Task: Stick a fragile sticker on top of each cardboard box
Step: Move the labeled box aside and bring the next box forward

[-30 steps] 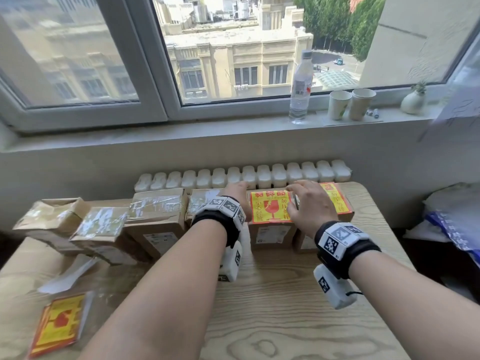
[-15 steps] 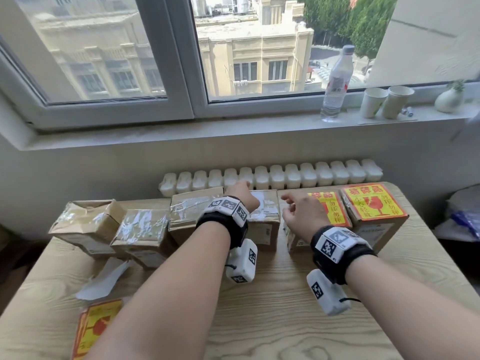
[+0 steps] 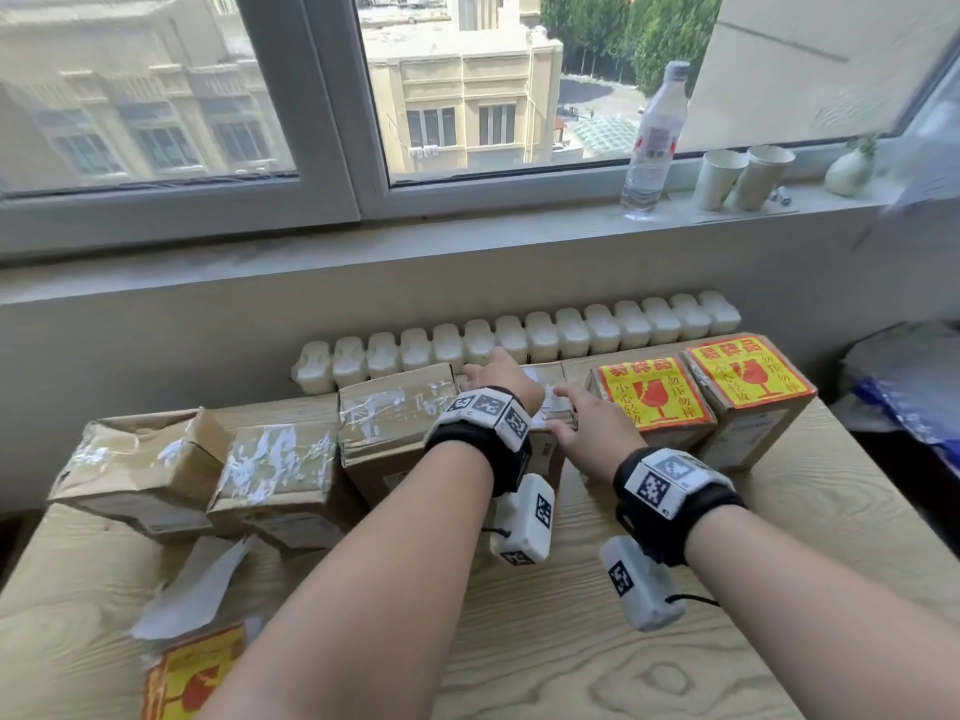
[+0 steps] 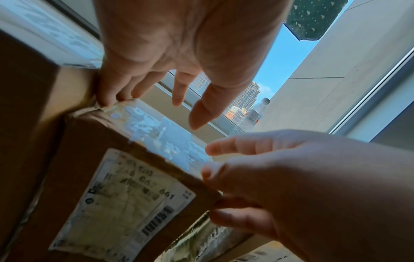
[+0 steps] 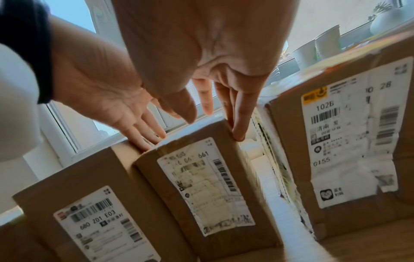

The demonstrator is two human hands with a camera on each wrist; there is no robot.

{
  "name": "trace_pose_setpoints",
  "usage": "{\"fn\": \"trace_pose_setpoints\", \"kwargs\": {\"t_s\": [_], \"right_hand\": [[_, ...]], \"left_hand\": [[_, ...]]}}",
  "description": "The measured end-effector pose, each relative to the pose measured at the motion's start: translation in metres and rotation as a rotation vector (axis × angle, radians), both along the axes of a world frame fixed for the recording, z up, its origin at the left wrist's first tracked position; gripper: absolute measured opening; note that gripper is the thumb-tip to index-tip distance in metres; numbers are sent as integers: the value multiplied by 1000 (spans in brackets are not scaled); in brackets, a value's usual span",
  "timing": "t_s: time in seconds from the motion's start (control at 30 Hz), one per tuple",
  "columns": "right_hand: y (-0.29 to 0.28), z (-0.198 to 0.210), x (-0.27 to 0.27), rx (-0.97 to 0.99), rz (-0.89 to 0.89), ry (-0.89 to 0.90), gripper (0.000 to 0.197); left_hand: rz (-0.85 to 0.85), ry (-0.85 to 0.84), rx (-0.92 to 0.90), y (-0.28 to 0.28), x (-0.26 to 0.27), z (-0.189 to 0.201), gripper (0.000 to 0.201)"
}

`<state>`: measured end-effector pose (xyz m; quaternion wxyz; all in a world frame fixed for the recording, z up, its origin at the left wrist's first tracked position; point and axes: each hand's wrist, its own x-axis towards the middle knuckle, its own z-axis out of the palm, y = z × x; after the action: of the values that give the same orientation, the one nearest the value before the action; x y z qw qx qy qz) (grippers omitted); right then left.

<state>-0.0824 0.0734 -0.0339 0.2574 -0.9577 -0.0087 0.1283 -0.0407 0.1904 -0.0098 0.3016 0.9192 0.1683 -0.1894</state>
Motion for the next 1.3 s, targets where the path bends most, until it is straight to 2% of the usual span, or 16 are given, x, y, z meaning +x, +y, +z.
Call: {"fn": "trace_pose_setpoints", "kwargs": {"t_s": [0.23, 0.5, 0.9, 1.03, 1.1, 1.2, 1.3], "right_hand": [[-14, 8, -24, 37, -55, -6, 58], [-38, 11, -58, 58, -31, -4, 67], [-60, 15, -117, 137, 38, -53, 49], [-57, 10, -134, 183, 53, -52, 44], [-55, 5, -141, 182, 60, -51, 41], [-55, -2, -148, 155, 76, -41, 37], [-56, -4, -150, 145, 97, -20, 32]], "left_hand": [[4, -56, -132, 4, -20, 13, 57], [14, -60, -186, -7, -63, 24, 62], [166, -101, -256, -1, -136, 13, 62], [258, -118, -279, 8, -163, 6, 45], [298, -113, -284, 15, -173, -3, 59], [329, -123, -293, 20, -186, -14, 54], [354, -109, -314, 23, -196, -23, 63]]}}
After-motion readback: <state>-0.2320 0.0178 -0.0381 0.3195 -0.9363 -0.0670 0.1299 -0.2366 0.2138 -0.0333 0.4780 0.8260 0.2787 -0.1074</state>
